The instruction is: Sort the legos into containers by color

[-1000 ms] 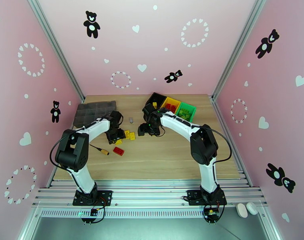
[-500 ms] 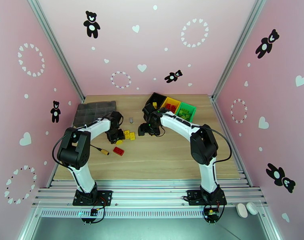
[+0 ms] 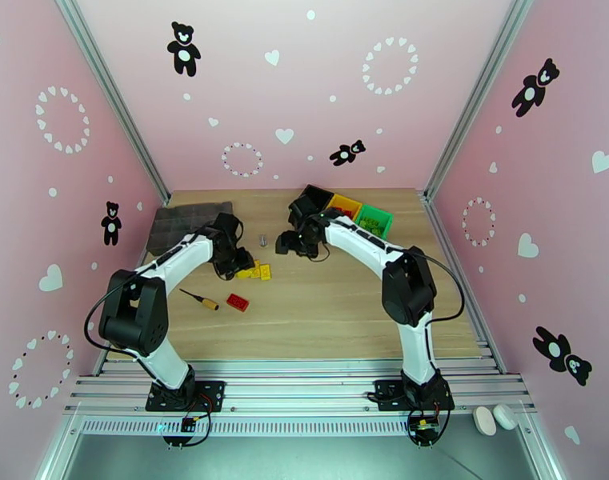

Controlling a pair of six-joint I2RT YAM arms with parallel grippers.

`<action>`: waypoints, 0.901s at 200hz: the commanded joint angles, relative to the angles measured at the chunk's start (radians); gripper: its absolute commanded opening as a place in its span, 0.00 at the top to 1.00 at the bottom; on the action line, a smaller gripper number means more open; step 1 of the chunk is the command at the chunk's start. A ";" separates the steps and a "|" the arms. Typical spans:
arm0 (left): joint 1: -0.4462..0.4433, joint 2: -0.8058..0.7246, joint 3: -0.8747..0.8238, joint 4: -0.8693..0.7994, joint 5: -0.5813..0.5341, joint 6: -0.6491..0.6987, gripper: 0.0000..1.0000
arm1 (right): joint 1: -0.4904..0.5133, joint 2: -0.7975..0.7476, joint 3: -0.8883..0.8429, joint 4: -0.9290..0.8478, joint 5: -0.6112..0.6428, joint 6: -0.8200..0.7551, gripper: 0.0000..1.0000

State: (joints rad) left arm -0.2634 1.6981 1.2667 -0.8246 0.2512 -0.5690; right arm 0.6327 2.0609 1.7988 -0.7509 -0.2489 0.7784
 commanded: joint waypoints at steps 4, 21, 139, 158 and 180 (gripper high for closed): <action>-0.005 0.010 0.096 0.021 0.119 -0.020 0.69 | -0.060 0.001 0.030 0.049 -0.035 0.073 0.25; -0.014 0.048 0.155 0.049 0.174 -0.052 0.68 | -0.104 0.004 0.034 0.046 -0.079 0.092 0.26; -0.114 0.585 0.777 0.226 0.321 -0.408 0.67 | -0.312 -0.187 -0.252 0.098 -0.092 0.086 0.26; -0.118 0.692 0.924 0.248 0.327 -0.494 0.67 | -0.319 -0.212 -0.305 0.113 -0.095 0.092 0.26; -0.123 0.818 1.112 0.254 0.318 -0.577 0.65 | -0.325 -0.226 -0.335 0.123 -0.101 0.096 0.26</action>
State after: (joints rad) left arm -0.3767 2.4168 2.2173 -0.6109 0.5465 -1.0058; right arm 0.3138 1.8812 1.4982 -0.6468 -0.3359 0.8646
